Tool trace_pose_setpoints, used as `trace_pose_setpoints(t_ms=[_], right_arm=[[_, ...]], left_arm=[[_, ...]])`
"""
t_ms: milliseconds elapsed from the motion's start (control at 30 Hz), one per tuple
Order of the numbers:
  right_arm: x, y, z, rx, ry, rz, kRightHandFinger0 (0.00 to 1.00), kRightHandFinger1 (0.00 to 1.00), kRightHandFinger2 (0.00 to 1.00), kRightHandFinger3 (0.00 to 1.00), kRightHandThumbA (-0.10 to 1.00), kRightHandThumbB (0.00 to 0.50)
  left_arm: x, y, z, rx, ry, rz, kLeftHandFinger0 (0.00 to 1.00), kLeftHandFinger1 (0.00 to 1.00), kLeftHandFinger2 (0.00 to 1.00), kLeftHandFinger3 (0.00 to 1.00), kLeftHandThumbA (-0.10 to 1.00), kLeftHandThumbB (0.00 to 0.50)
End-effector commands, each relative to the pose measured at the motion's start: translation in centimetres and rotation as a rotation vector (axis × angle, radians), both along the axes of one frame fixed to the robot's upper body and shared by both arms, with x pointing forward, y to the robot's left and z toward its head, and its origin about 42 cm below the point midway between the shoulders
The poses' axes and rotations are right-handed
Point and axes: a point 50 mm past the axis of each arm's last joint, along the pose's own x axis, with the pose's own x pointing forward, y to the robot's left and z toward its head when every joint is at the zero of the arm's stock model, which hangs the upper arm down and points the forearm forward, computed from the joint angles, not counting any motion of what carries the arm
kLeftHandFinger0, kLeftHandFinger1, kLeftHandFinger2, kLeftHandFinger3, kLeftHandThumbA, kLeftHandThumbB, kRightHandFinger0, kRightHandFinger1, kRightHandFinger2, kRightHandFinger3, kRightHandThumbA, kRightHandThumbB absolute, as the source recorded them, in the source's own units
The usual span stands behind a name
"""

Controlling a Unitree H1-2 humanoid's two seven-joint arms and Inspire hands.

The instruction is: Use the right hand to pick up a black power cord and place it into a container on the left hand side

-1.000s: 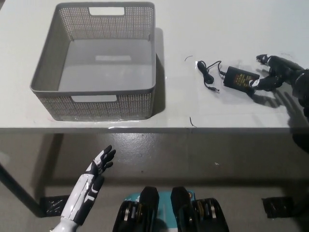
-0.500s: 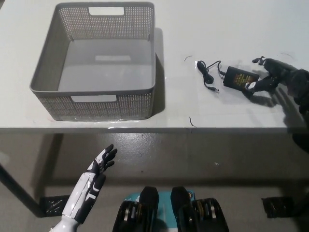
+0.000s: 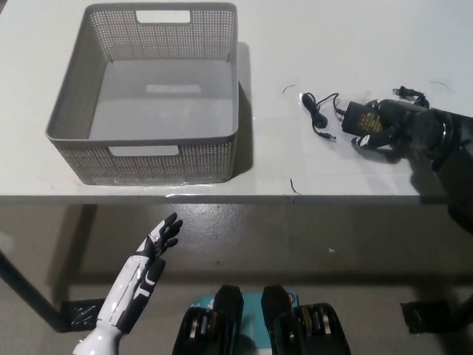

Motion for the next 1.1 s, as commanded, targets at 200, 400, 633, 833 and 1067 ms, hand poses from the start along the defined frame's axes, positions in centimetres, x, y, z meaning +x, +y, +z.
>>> trace_pose_setpoints(t_ms=[200, 400, 633, 833, 1067], right_arm=[[1.0, 0.6, 1.5, -0.059, -0.118, 0.007, 1.0, 1.0, 1.0, 1.0, 0.59, 0.5], [0.7, -0.9, 2.1, 0.079, -0.475, -0.078, 0.0, 0.18, 0.46, 0.47, -0.1, 0.209], [0.5, -1.7, 2.8, 0.138, -0.583, -0.069, 0.13, 0.58, 0.94, 1.0, -0.1, 0.175], [0.3, -1.7, 2.8, 0.167, -0.643, -0.055, 0.05, 0.52, 0.91, 0.94, -0.1, 0.15], [0.7, -1.0, 6.0, 0.231, -0.813, -0.052, 0.0, 0.48, 0.86, 0.97, -0.1, 0.162]], left_arm=[[0.4, 0.4, 0.7, 0.016, -0.024, -0.018, 1.0, 1.0, 1.0, 1.0, 1.0, 0.343], [0.9, 0.6, 1.1, 0.024, -0.031, -0.014, 1.0, 1.0, 1.0, 1.0, 1.0, 0.347], [0.9, 0.6, 1.1, 0.035, -0.024, -0.026, 1.0, 1.0, 1.0, 1.0, 1.0, 0.339], [0.7, 0.5, 1.0, 0.037, -0.02, -0.02, 1.0, 1.0, 1.0, 1.0, 1.0, 0.321], [0.8, 0.6, 1.1, 0.041, -0.014, -0.017, 1.0, 1.0, 1.0, 1.0, 1.0, 0.306]])
